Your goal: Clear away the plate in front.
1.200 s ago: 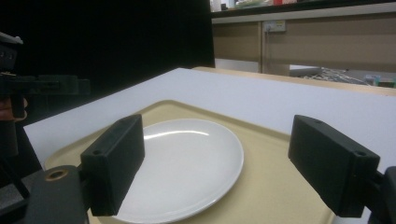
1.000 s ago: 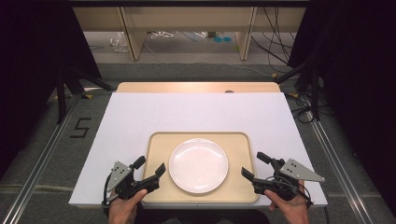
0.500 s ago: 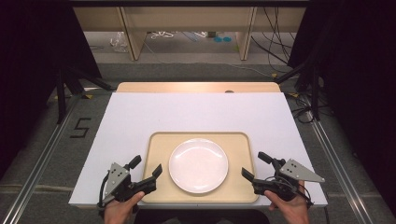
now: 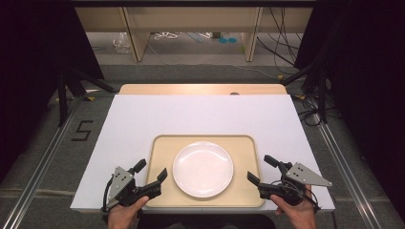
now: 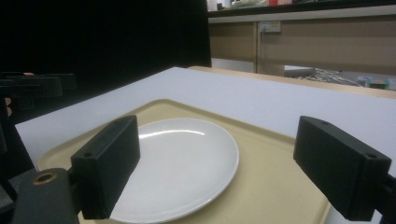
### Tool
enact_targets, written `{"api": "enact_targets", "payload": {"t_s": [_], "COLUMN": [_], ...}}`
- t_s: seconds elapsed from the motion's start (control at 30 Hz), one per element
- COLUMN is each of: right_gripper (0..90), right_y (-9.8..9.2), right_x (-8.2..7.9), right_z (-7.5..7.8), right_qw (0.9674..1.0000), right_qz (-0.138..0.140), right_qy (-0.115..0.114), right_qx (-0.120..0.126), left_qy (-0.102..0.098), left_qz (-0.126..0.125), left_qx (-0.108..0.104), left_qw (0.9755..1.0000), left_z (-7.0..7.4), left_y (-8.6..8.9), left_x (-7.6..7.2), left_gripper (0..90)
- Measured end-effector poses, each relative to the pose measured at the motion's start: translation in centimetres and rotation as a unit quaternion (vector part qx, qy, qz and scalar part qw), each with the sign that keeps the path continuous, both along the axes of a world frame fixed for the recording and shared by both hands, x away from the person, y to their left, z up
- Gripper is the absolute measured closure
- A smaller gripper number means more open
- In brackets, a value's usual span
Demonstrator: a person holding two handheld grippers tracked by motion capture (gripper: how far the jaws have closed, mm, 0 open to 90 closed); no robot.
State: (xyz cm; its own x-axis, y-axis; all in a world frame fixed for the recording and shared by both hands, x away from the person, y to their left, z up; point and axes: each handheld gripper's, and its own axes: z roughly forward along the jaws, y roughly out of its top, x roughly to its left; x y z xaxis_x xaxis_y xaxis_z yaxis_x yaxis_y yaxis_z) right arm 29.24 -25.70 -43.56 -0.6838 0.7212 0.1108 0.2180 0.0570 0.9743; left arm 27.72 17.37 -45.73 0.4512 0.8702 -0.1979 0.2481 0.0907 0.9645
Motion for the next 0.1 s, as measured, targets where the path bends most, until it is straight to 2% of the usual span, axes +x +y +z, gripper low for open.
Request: {"api": "enact_targets", "payload": {"t_s": [0.07,0.1], "right_gripper": [15.5,15.5], "right_y": [0.05,0.02], "right_x": [0.04,0.00], "right_z": [-0.05,-0.04], "right_qw": [1.0000,1.0000], "right_qz": [0.004,-0.004], "right_qy": [-0.001,0.005], "right_qx": [0.001,-0.006], "left_qy": [-0.003,-0.005], "left_qz": [0.004,0.005], "left_qx": [0.001,-0.003], "left_qw": [1.0000,1.0000], "left_z": [0.04,0.07], "left_y": [0.02,0.04], "left_x": [-0.01,-0.01], "left_gripper": [15.4,15.5]}}
